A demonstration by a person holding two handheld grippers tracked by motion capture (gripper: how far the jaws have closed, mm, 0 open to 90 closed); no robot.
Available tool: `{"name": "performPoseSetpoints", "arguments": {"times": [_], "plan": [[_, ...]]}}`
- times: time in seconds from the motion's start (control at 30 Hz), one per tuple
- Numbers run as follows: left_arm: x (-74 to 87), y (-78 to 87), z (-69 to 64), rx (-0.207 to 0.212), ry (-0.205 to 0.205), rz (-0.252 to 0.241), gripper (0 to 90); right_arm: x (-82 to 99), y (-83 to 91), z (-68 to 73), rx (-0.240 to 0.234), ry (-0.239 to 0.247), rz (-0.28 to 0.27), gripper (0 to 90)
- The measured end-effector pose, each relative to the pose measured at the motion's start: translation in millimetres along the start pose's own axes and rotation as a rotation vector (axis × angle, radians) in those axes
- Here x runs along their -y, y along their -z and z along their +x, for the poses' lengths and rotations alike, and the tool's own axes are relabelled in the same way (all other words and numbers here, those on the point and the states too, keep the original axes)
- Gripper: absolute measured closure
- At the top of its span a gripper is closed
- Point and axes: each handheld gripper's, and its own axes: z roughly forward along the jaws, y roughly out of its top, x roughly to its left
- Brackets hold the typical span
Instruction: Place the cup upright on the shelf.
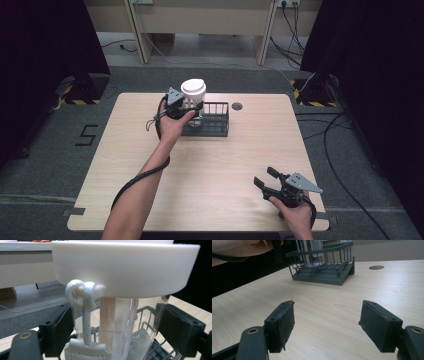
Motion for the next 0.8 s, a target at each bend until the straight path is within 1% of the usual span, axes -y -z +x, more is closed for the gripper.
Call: {"name": "performPoseSetpoints", "arguments": {"times": [0.17,0.23,0.37,0.4,0.5,0.8], "plan": [[-0.4,0.0,-2.0,0.007,-0.029,0.012,15.7,0.1,-0.3,0.8,-0.002,-0.002,0.002,28.2],[0.3,0.7,-1.5,0.005,-0.021,0.016,15.6,0.0,-0.4,1.2,-0.002,-0.001,0.002,28.2],[1.1,1.3,-1.2,0.007,-0.018,0.029,15.0,0.2,-0.4,1.9,-0.003,-0.003,0.005,28.2],[1.0,1.7,-1.4,0.003,-0.027,0.033,15.0,0.4,-0.8,1.7,-0.004,0.001,0.005,28.2],[0.7,2.2,-1.8,-0.003,-0.034,0.041,14.5,0.5,-1.1,2.0,-0.006,0.002,0.008,28.2],[-3.1,5.3,-3.2,-0.006,-0.052,0.036,14.3,0.8,-1.3,1.8,-0.008,0.003,0.011,28.2]]}}
